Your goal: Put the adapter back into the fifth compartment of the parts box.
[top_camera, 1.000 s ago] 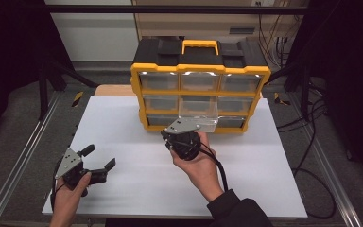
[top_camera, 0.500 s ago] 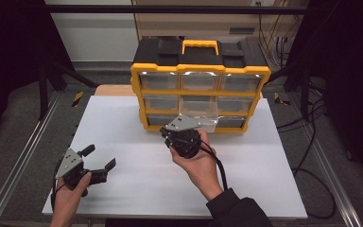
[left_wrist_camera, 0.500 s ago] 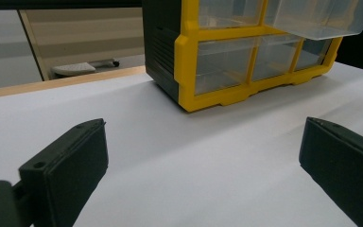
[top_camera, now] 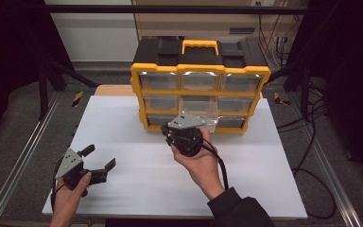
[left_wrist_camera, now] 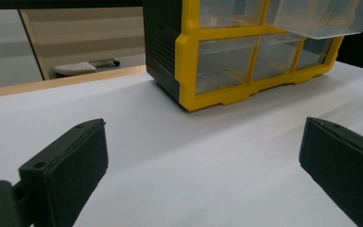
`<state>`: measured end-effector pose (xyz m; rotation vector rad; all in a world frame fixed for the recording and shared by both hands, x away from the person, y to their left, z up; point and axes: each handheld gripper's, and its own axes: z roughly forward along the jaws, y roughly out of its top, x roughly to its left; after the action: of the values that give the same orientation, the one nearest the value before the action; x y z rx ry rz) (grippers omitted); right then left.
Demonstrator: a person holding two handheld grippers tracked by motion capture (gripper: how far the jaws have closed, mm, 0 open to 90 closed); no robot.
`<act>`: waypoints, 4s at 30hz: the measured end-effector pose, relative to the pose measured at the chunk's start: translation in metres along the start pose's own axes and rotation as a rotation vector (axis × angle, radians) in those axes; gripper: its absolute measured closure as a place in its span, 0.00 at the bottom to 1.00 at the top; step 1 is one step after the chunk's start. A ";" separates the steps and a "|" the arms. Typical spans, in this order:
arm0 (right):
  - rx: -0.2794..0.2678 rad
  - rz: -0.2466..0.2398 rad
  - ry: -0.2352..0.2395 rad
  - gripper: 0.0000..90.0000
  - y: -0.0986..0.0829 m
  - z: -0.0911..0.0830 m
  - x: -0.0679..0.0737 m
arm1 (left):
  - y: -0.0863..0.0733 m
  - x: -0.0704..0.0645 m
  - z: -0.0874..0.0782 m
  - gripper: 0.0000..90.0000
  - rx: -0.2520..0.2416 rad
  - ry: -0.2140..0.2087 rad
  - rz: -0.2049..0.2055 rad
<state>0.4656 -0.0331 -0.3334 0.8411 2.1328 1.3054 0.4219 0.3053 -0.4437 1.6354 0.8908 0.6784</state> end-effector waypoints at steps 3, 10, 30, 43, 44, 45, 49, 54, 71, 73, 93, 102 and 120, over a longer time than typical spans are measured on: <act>-0.009 0.003 -0.002 0.85 0.001 -0.001 -0.001 | 0.000 0.000 0.000 0.02 0.000 0.000 0.001; -0.035 0.012 -0.016 0.85 0.003 -0.005 -0.005 | 0.000 0.000 0.000 0.02 0.001 -0.001 0.002; -0.124 0.072 -0.110 0.85 0.013 -0.025 -0.029 | 0.000 0.000 0.000 0.02 0.002 -0.002 0.000; -0.147 0.110 -0.145 0.85 0.013 -0.036 -0.046 | 0.000 0.000 0.000 0.02 0.002 -0.001 0.000; -0.149 0.110 -0.148 0.85 0.013 -0.037 -0.047 | 0.000 0.000 0.000 0.02 0.002 -0.001 0.001; -0.149 0.107 -0.150 0.85 0.013 -0.038 -0.048 | 0.000 0.000 0.000 0.02 0.002 -0.001 0.001; -0.152 0.115 -0.155 0.85 0.013 -0.040 -0.051 | 0.000 0.000 0.000 0.02 0.002 0.000 0.002; -0.153 0.120 -0.164 0.85 0.012 -0.042 -0.055 | 0.000 0.000 0.000 0.02 0.002 0.000 0.001; -0.149 0.140 -0.191 0.85 0.009 -0.049 -0.069 | 0.000 0.000 0.000 0.02 -0.002 0.002 0.002; -0.148 0.141 -0.194 0.85 0.008 -0.049 -0.070 | 0.000 0.000 0.000 0.02 -0.004 0.005 0.001; -0.112 0.148 -0.196 0.85 0.002 -0.048 -0.079 | 0.000 0.000 0.001 0.02 0.002 0.000 0.004; -0.092 0.146 -0.187 0.85 0.001 -0.048 -0.082 | 0.000 0.000 0.001 0.02 0.003 -0.001 0.004; -0.036 0.144 -0.167 0.85 -0.003 -0.045 -0.089 | 0.000 0.000 0.001 0.02 0.003 -0.001 0.005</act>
<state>0.4949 -0.1249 -0.3088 1.0664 1.9444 1.2902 0.4223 0.3045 -0.4443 1.6413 0.8881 0.6799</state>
